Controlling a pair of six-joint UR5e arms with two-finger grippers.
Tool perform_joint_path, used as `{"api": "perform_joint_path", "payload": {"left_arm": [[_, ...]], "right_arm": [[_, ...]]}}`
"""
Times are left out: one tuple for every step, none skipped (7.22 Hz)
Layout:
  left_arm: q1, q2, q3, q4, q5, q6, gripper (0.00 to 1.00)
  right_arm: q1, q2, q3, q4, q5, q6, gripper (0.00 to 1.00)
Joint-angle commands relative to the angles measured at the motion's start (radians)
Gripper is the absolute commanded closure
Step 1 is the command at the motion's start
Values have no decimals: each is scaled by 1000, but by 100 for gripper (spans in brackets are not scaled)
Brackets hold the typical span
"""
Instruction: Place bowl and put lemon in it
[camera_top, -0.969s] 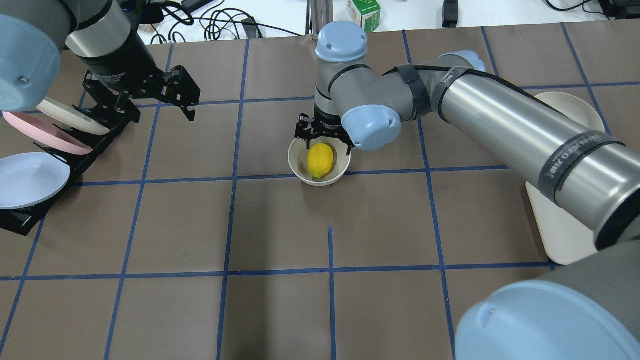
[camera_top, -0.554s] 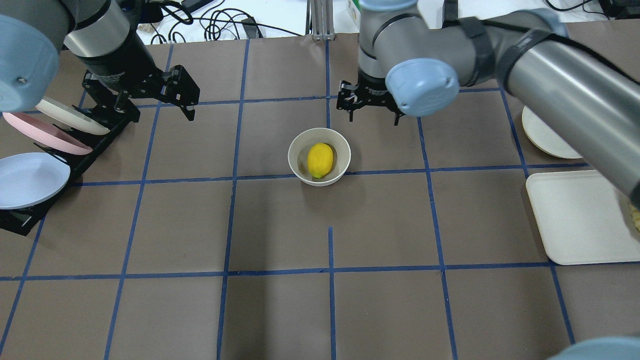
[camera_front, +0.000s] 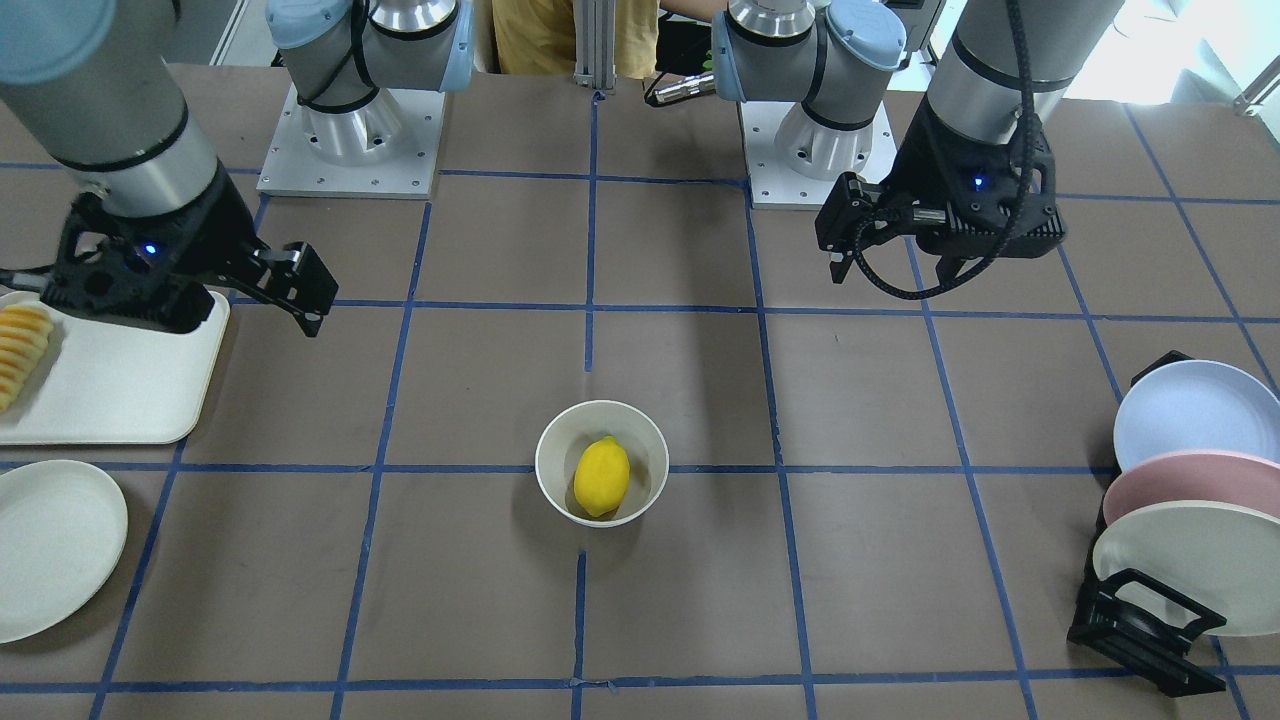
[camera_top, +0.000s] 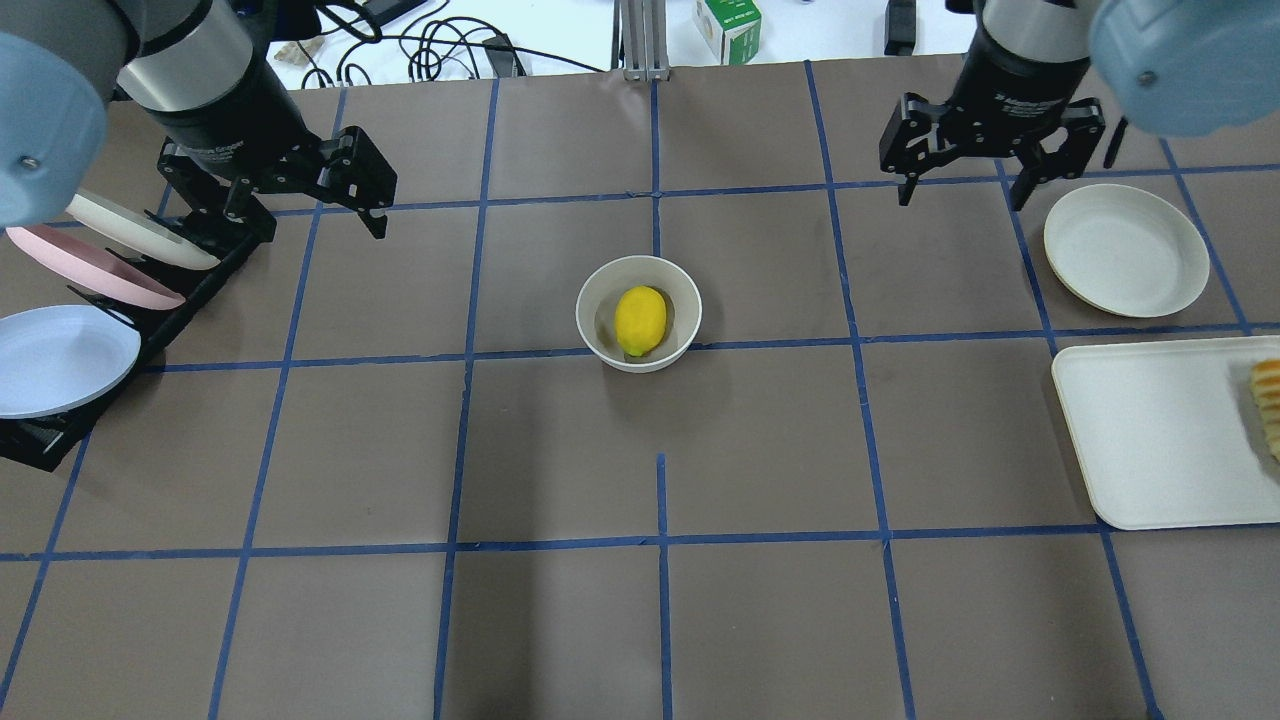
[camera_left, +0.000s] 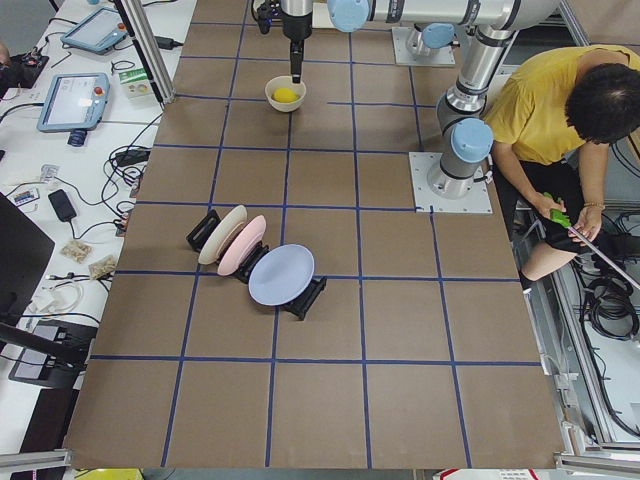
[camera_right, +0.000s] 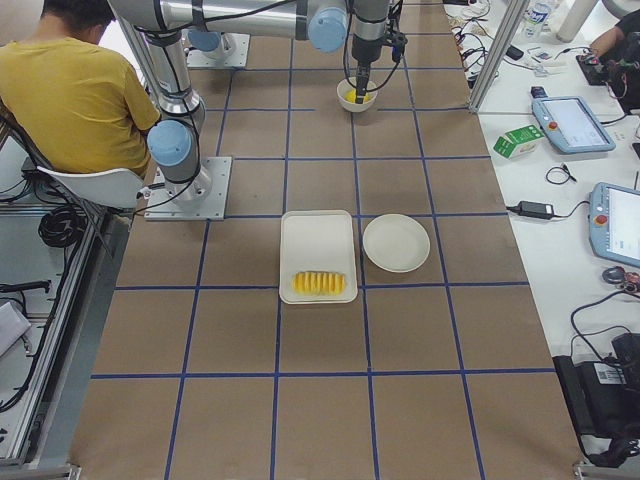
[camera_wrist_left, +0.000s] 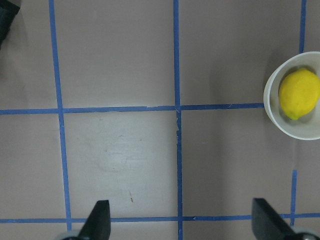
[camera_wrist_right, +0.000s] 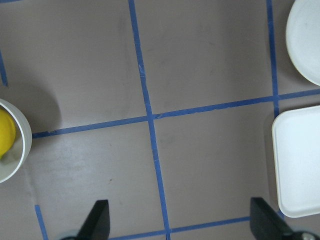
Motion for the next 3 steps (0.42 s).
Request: {"api": "perform_joint_path", "payload": {"left_arm": [[1, 0, 1, -1, 0, 0, 0], [1, -6, 1, -1, 0, 0, 0], [0, -9, 1, -1, 0, 0, 0]], "right_arm": [[-22, -49, 5, 88, 0, -16, 0], [-13, -83, 10, 91, 12, -15, 0], [-3, -98, 17, 91, 18, -8, 0]]}}
